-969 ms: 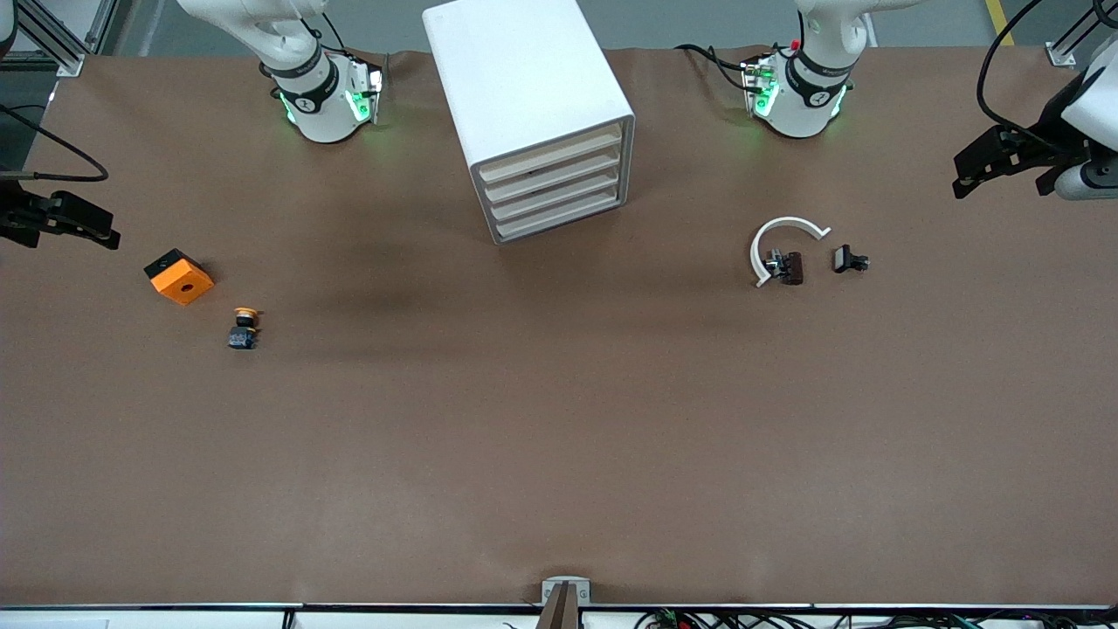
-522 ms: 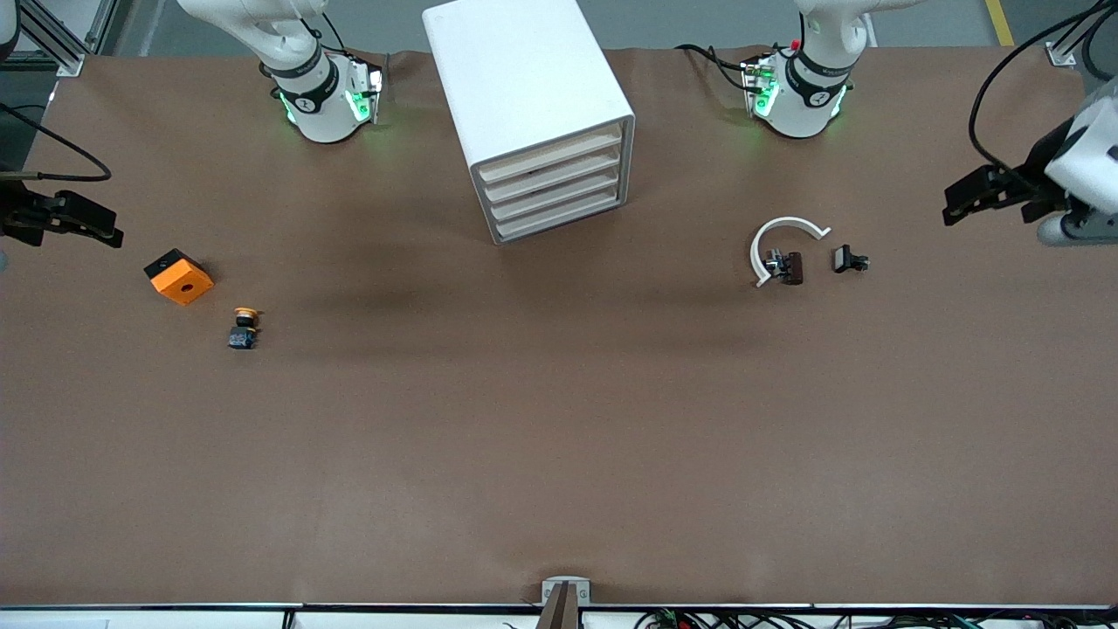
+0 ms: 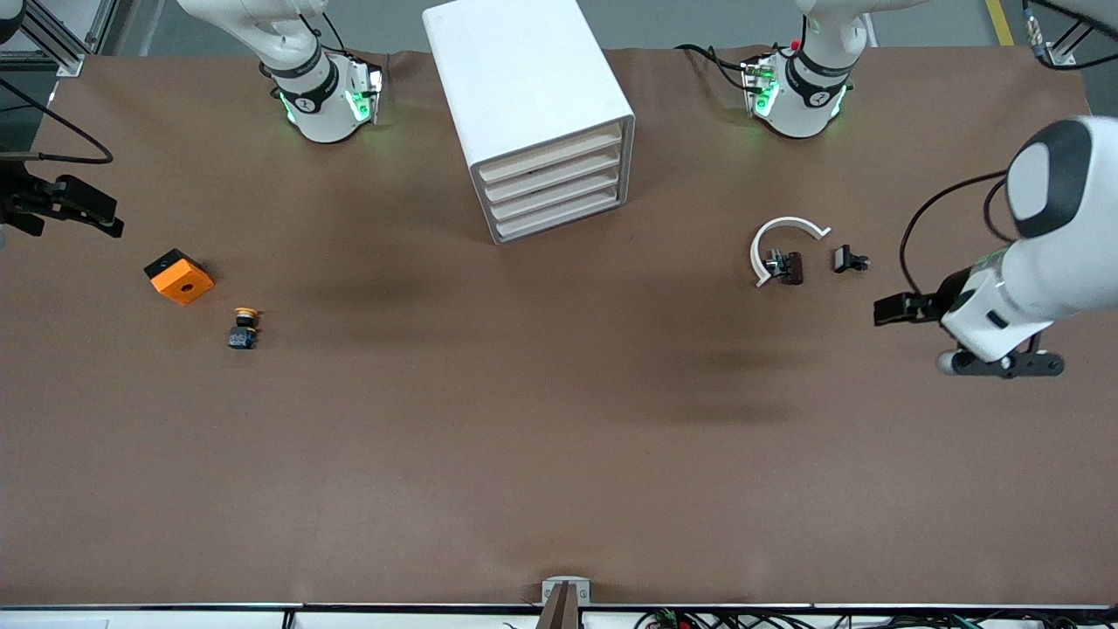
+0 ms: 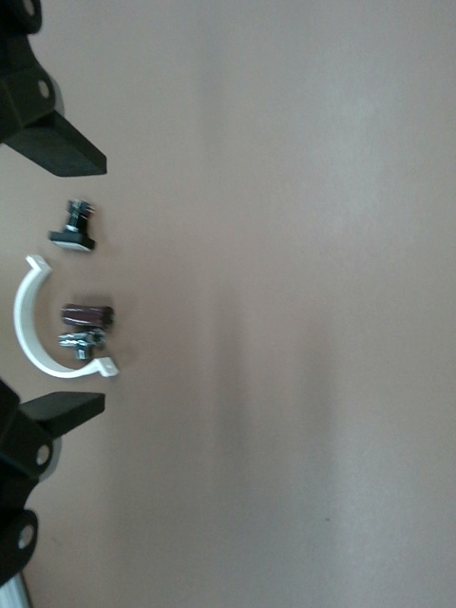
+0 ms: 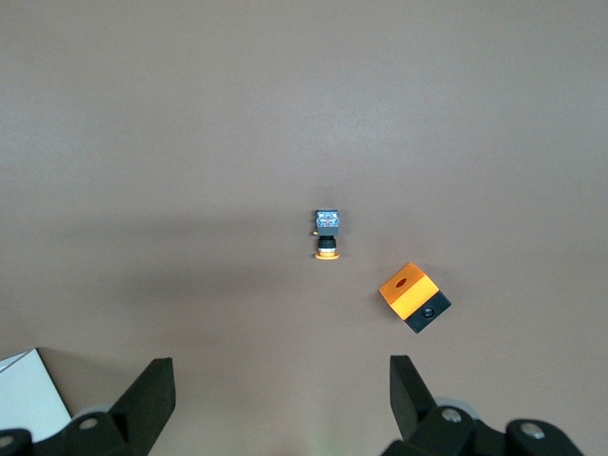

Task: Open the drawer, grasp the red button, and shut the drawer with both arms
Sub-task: 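Move the left gripper toward the top drawer of the white cabinet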

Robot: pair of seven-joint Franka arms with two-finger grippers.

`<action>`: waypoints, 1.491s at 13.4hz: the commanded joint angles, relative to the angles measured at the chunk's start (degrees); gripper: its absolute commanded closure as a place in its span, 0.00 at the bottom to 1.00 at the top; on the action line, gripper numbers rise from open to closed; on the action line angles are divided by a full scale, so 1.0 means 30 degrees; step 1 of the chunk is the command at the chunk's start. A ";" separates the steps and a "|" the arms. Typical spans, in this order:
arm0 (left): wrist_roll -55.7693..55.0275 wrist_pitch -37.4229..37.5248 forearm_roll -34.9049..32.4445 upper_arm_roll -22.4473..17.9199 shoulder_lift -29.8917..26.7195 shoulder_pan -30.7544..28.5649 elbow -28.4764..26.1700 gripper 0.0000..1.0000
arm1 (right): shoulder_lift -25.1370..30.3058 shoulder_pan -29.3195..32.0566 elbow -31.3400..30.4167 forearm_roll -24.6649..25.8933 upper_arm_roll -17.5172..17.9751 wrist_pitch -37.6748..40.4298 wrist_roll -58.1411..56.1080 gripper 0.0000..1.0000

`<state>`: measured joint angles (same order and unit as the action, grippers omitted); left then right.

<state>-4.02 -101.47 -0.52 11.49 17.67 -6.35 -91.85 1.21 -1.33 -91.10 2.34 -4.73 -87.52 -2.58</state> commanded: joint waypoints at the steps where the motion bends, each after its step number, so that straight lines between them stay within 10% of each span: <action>1: -0.1292 -0.1328 0.0204 0.0094 0.1546 0.0532 0.0355 0.00 | 0.0416 -0.0142 -0.0308 -0.0281 0.0022 -0.0211 -0.0050 0.00; 20: -3.4716 -0.3152 0.3743 0.0123 0.7029 1.0227 0.0384 0.00 | 0.0357 -0.0348 -0.0103 -0.0281 -0.0007 -0.0211 -0.0049 0.00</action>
<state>-101.85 -111.87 7.74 12.09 37.59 22.41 -91.52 1.25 -2.17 -91.08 2.33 -4.50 -88.00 -2.60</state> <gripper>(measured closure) 0.000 0.000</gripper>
